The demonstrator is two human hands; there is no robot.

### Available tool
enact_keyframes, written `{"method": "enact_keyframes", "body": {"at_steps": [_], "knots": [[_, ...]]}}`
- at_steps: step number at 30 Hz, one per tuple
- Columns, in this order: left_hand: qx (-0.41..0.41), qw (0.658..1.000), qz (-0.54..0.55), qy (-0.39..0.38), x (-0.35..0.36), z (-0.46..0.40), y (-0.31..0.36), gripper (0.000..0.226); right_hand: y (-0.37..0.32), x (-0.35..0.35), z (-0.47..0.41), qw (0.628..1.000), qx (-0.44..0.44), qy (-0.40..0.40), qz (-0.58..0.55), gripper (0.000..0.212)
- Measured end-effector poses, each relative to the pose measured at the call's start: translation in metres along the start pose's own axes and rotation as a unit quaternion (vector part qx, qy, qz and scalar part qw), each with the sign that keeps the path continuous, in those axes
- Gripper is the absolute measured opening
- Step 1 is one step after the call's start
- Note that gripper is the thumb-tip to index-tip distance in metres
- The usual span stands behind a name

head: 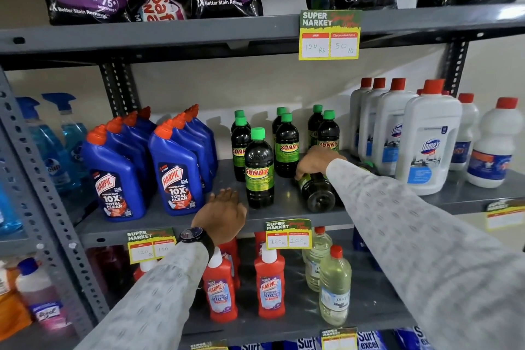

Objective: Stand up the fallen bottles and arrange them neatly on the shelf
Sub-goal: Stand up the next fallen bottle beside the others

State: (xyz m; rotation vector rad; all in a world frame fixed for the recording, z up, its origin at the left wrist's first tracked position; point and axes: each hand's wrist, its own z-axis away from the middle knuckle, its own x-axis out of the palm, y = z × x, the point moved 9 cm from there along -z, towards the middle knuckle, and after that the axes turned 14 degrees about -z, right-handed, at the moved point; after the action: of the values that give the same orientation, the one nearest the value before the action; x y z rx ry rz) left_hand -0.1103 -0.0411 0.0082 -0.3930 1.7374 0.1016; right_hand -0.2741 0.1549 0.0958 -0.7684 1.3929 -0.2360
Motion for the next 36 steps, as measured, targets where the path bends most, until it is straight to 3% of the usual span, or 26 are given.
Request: {"method": "enact_keyframes", "body": {"at_steps": [4,9,11,14,20,27,30,33,36], "knots": [[0.012,1.0,0.002,-0.003,0.006,-0.003,-0.001,0.061,-0.014,-0.036,0.01,0.985,-0.059,0.074,-0.142,0.041],[0.017,1.0,-0.012,0.005,0.006,-0.003,-0.001,0.061,-0.032,-0.069,0.056,0.914,-0.194,0.25,-0.256,0.06],[0.018,0.999,-0.028,0.011,0.006,-0.003,-0.001,0.062,-0.028,-0.06,0.073,0.887,-0.233,0.28,-0.284,0.069],[0.012,1.0,-0.008,-0.002,0.009,-0.005,-0.001,0.064,-0.016,-0.037,0.083,0.877,-0.253,0.293,-0.285,0.071],[0.007,0.999,-0.031,-0.004,0.01,-0.006,-0.002,0.064,0.001,-0.003,0.076,0.897,-0.223,0.275,-0.263,0.083],[0.004,1.0,-0.019,0.021,0.004,-0.004,0.0,0.059,0.005,0.006,0.069,0.892,-0.227,0.275,-0.276,0.089],[0.003,1.0,-0.018,0.017,0.004,-0.003,0.0,0.059,0.014,0.023,0.061,0.881,-0.218,0.204,-0.367,0.104],[-0.003,1.0,-0.011,0.013,0.003,-0.003,-0.001,0.059,0.021,0.047,0.051,0.831,-0.197,0.077,-0.515,0.098],[-0.003,1.0,-0.026,0.016,0.002,-0.003,0.001,0.058,0.03,0.056,0.041,0.804,-0.162,0.025,-0.572,0.088]]}}
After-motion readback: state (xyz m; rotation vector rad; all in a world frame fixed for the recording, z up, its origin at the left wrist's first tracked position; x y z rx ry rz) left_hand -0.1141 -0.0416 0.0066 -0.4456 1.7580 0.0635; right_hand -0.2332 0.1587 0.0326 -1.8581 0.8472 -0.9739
